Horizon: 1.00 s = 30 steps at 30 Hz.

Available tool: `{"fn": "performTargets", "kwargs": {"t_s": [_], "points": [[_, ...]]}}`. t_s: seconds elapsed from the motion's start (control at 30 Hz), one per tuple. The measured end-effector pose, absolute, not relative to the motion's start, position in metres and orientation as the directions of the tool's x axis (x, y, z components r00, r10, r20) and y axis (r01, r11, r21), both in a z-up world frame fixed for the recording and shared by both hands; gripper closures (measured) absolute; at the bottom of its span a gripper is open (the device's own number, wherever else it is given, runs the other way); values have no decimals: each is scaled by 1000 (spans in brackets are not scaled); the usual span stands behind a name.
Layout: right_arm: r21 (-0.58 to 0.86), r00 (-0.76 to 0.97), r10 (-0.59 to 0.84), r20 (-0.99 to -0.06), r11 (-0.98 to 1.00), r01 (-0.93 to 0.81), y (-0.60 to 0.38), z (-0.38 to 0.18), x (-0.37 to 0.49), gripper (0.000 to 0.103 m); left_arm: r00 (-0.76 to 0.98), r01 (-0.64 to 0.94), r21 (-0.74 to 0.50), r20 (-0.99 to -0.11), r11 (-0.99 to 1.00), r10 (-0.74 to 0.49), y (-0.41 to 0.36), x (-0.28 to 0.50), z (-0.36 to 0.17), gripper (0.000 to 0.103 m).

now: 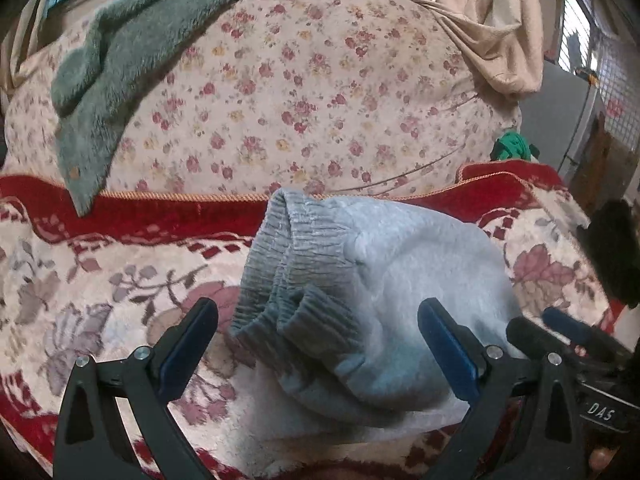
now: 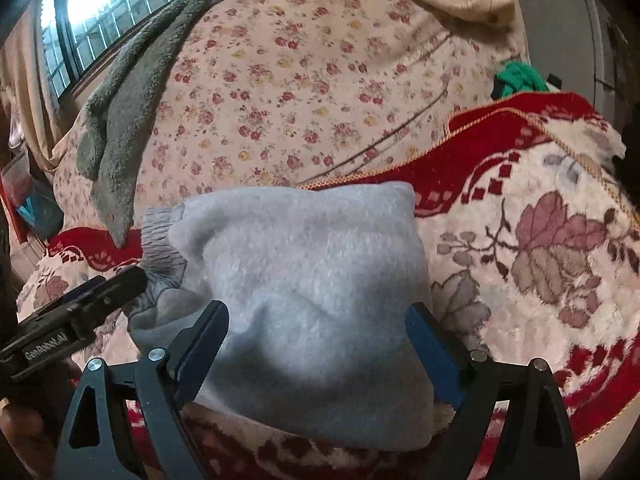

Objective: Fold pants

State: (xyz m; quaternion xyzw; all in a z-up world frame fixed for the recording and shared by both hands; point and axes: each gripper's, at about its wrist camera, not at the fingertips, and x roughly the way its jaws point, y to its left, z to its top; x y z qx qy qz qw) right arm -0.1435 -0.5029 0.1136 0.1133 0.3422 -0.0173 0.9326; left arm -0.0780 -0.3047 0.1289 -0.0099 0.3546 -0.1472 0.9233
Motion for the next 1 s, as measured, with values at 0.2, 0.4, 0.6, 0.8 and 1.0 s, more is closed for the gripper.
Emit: {"fn": "performTargets", "kwargs": {"t_s": [0.2, 0.4, 0.6, 0.8, 1.0], "points": [[202, 764, 40, -644, 972, 119, -503, 113, -146, 10, 761, 256, -45, -607, 966, -230, -310, -90, 139, 3], [200, 759, 39, -650, 972, 121, -503, 111, -146, 10, 759, 263, -65, -602, 963, -248, -310, -91, 142, 3], [196, 761, 33, -648, 973, 124, -502, 110, -145, 10, 754, 253, -59, -614, 966, -235, -311, -90, 140, 3], [196, 758, 38, -652, 973, 121, -502, 109, -143, 10, 739, 264, -63, -628, 963, -244, -316, -89, 135, 3], [200, 753, 40, -656, 972, 122, -503, 107, -143, 9, 732, 284, -51, -634, 958, -251, -323, -90, 134, 3]]}}
